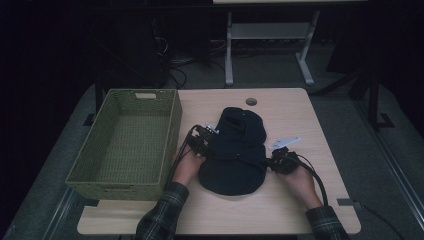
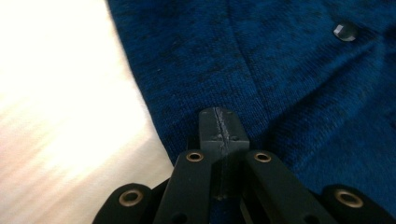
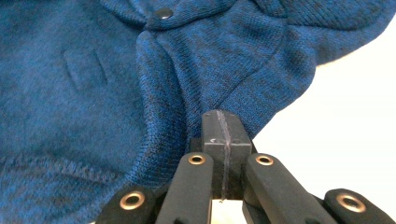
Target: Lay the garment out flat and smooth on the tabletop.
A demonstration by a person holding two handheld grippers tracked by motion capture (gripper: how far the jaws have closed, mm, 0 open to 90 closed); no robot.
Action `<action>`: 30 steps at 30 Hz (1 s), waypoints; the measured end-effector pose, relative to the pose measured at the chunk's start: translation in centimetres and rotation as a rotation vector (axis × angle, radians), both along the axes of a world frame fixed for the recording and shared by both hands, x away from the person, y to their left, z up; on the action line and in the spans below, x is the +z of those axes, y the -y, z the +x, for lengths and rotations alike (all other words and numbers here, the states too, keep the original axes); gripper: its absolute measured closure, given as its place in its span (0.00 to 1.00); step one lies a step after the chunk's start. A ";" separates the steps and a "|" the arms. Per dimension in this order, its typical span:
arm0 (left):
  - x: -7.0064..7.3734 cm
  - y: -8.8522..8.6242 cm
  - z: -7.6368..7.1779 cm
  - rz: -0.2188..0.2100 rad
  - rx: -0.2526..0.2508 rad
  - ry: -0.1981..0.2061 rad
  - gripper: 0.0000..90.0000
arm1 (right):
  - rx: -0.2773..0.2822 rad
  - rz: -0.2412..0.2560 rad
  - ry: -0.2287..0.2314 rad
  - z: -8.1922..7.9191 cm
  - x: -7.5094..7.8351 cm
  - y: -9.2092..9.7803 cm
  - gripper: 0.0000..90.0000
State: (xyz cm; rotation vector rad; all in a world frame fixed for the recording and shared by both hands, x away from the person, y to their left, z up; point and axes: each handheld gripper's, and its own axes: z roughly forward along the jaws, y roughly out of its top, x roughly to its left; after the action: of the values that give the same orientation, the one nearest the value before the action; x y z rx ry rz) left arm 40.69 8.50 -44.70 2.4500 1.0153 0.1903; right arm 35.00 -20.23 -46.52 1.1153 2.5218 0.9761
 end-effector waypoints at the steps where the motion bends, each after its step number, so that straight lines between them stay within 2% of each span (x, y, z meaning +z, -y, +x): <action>1: 0.0 0.0 -0.3 -0.013 -0.015 -0.009 1.00 | -0.004 0.003 -0.002 -0.1 0.0 0.2 1.00; 7: -0.1 0.2 -2.1 -0.057 -0.081 -0.048 1.00 | -0.013 -0.010 -0.007 -0.8 0.1 1.1 1.00; 16: -0.3 0.7 -5.0 -0.102 -0.159 -0.074 1.00 | -0.004 -0.021 -0.028 -3.1 0.3 2.4 1.00; 19: -0.3 0.8 -6.0 -0.089 -0.190 -0.065 1.00 | 0.009 -0.024 -0.031 -4.3 0.4 2.5 1.00; 22: -0.3 1.0 -6.3 -0.080 -0.193 -0.049 1.00 | 0.018 -0.026 -0.035 -5.1 0.4 2.5 1.00; 25: -0.3 0.9 -6.3 -0.083 -0.197 -0.048 1.00 | 0.023 -0.014 -0.035 -5.0 0.8 2.6 1.00; 28: -0.3 0.9 -6.2 -0.088 -0.197 -0.048 1.00 | -0.012 0.014 0.006 -4.1 1.9 2.9 0.92; 30: -0.3 0.9 -6.2 -0.090 -0.197 -0.049 1.00 | -0.044 0.026 0.039 -2.8 2.5 3.3 0.89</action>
State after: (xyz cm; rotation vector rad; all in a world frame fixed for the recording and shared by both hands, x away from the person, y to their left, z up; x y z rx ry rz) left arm 34.45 7.63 -45.05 2.4635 0.7781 0.0198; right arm 32.21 -23.56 -43.98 1.1429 2.4500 1.0121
